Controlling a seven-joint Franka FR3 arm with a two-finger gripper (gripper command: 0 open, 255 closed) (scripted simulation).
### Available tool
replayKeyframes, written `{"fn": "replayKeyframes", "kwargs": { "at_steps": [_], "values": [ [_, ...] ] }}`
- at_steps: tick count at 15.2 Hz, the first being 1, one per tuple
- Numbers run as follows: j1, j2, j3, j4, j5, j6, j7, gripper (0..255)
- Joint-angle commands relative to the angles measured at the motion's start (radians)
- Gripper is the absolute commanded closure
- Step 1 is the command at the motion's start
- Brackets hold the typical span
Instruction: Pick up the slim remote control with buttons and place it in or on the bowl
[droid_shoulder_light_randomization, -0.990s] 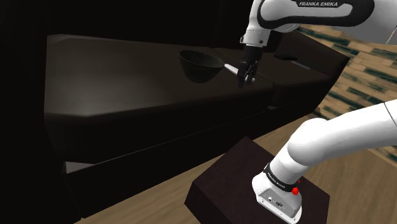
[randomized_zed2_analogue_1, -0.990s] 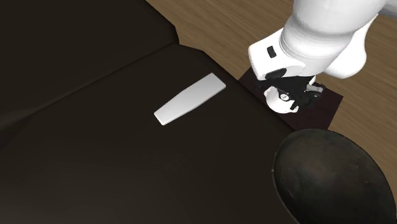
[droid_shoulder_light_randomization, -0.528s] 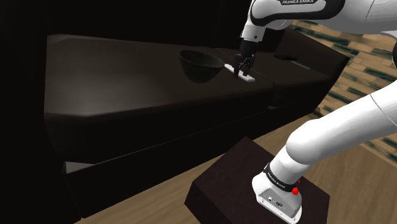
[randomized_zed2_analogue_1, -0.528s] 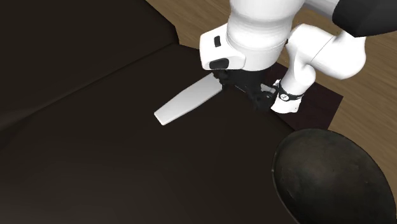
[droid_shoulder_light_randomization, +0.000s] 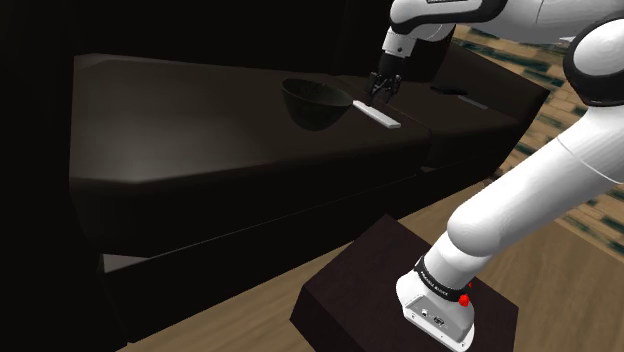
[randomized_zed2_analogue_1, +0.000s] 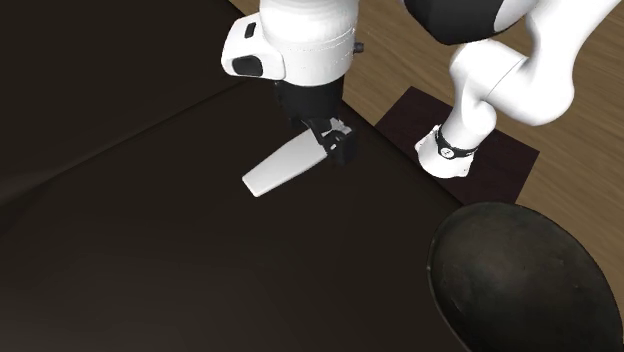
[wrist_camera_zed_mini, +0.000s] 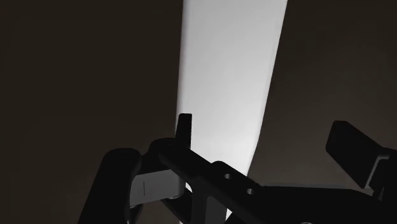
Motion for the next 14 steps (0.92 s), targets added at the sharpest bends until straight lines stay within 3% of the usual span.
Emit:
{"fn": "replayKeyframes", "kwargs": {
  "at_steps": [1, 9, 14],
  "values": [
    [-0.014, 0.042, -0.019, 0.050, 0.004, 0.016, -0.004, 0],
    [-0.017, 0.053, -0.024, -0.040, 0.004, 0.120, -0.005, 0],
    [-0.017, 0.053, -0.024, -0.040, 0.004, 0.120, -0.005, 0]
  ]
}}
